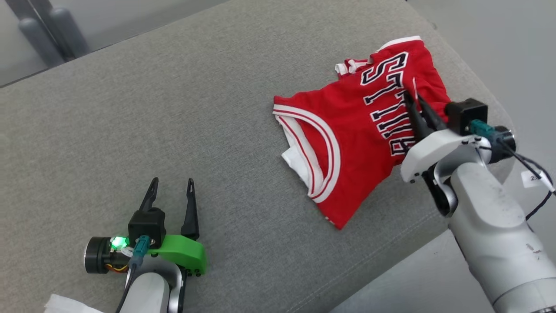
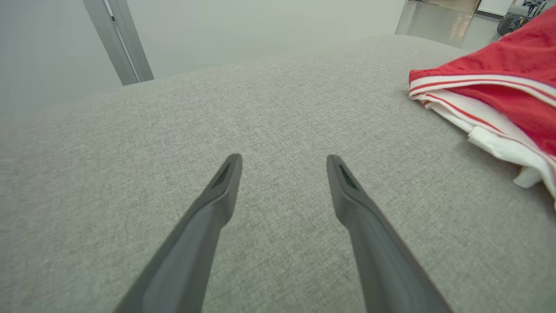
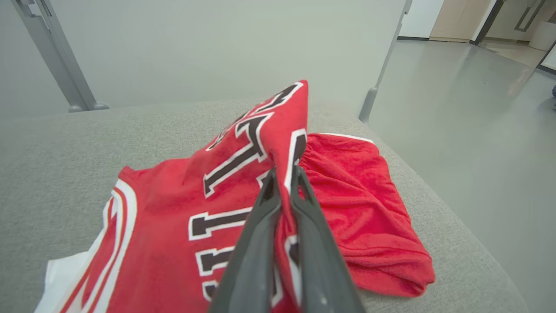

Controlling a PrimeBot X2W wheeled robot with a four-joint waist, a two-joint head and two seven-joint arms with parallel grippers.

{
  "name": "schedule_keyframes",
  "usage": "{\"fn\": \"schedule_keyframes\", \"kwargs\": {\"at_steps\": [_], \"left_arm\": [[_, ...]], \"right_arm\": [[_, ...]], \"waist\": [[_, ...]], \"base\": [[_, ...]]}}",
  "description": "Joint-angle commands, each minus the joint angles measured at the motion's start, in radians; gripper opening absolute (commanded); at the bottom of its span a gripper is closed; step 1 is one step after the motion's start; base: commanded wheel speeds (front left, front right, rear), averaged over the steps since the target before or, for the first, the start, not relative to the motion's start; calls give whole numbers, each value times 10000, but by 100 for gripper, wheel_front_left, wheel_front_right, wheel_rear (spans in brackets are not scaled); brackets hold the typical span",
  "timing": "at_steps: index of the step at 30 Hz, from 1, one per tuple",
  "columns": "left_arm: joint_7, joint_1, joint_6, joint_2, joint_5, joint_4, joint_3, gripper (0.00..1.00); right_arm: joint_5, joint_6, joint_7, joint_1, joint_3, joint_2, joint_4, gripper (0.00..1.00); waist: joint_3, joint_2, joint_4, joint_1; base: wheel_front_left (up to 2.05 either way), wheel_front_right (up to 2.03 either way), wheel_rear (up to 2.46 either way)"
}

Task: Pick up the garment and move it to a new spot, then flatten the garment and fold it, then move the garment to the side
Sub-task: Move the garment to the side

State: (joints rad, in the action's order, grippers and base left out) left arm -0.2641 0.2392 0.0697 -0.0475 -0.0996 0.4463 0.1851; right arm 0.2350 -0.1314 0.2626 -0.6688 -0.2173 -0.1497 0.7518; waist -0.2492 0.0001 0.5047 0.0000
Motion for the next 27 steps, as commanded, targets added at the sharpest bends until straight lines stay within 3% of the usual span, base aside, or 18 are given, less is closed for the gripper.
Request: {"fn": "schedule_keyframes", "kwargs": {"at_steps": [1,7,16,17,18,23,27], "left_arm": [[11,196,-49,-66,131,-9,-28,100],[11,463,-72,-65,183,-57,70,100],[11,689,42,-65,284,-163,38,100],[11,691,53,-65,296,-170,5,100],[11,689,50,-63,320,-172,-32,100],[11,643,118,-62,354,-230,-246,100],[11,550,162,-63,315,-317,-503,100]], "right_arm": [[-236,17,27,-302,159,-217,198,0],[-1138,17,28,-1384,1106,-1160,1323,0],[-2822,17,28,-2028,3719,-2283,2228,0],[-3038,18,28,-2046,4070,-2334,2206,25],[-3298,17,28,-2042,4452,-2334,2185,100],[-4351,17,28,-1900,6231,-1900,1556,100],[-4865,17,28,-1610,6747,-1153,627,100]], "waist": [[-384,-1,-496,0],[-689,-1,-1165,0],[-1030,-1,-1903,0],[-1049,-1,-1942,0],[-1069,-1,-1978,0],[-1066,-1,-2026,0],[-977,-1,-1981,0]], "base": [[0,0,0],[0,0,0],[0,0,0],[0,0,0],[0,0,0],[0,0,0],[0,0,0]]}}
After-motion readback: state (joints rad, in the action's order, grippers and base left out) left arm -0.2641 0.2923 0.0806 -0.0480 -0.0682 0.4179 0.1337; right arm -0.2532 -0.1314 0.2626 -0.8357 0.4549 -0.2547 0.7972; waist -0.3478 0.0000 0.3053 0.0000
